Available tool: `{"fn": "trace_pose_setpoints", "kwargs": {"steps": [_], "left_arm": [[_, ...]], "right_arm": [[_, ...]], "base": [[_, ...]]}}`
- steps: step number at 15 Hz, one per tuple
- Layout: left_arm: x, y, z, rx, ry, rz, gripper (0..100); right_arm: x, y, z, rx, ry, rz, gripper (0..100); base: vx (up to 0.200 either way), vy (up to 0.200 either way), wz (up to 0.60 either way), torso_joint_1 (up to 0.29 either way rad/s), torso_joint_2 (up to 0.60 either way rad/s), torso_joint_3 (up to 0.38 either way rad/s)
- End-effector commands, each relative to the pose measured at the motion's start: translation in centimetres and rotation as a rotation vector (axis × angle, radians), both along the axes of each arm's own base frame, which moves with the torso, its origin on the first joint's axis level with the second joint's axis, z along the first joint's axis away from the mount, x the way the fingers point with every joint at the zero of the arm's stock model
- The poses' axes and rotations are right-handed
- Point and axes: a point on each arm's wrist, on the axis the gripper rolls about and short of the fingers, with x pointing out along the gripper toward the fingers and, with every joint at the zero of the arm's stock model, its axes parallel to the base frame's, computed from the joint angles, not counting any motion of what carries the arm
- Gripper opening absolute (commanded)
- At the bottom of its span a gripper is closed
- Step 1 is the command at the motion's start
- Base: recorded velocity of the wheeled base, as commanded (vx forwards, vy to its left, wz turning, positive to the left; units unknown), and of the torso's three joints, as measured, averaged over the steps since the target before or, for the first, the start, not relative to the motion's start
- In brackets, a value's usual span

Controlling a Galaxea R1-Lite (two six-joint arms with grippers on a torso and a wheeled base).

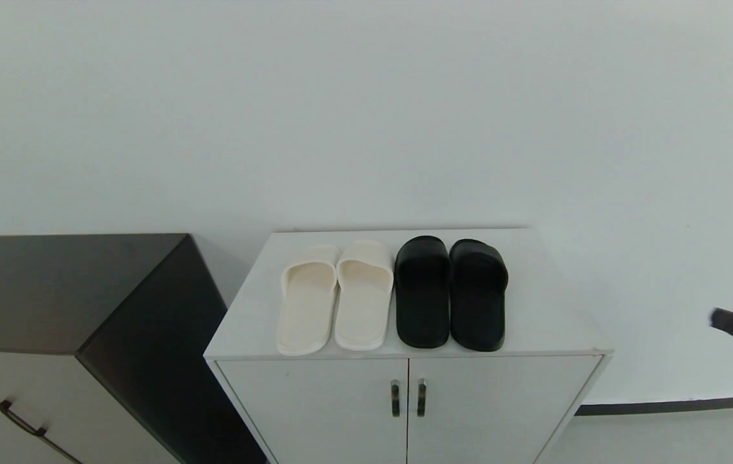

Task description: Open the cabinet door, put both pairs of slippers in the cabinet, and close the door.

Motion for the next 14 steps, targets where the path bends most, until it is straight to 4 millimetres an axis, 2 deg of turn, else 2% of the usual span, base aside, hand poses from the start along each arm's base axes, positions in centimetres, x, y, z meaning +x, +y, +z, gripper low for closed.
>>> {"fn": "trace_pose_setpoints", "kwargs": {"steps": [1,4,6,7,9,14], "left_arm": [[0.0,0.0,0.0,0.0,-0.001,0.0,0],[0.0,0.0,0.0,0.0,-0.001,0.0,0],[0.0,0.0,0.0,-0.003,-0.001,0.0,0],[0.0,0.0,0.0,-0.003,-0.001,0.0,0],[0.0,0.0,0.0,-0.003,-0.001,0.0,0],[0.0,0.0,0.0,-0.003,-0.001,0.0,0]], "right_arm": [[4.7,5.7,-1.8,-0.045,0.133,0.042,100],[6.0,9.3,-1.1,-0.077,0.12,0.04,100],[6.6,12.0,-1.4,-0.121,0.113,-0.001,100],[6.9,12.6,-1.4,-0.127,0.11,-0.018,100],[9.1,15.7,-1.7,-0.15,0.097,-0.097,100],[14.0,20.4,-3.6,-0.199,0.09,-0.263,100]], "base": [[0.0,0.0,0.0,0.0,0.0,0.0],[0.0,0.0,0.0,0.0,0.0,0.0],[0.0,0.0,0.0,0.0,0.0,0.0],[0.0,0.0,0.0,0.0,0.0,0.0],[0.0,0.0,0.0,0.0,0.0,0.0],[0.0,0.0,0.0,0.0,0.0,0.0]]}}
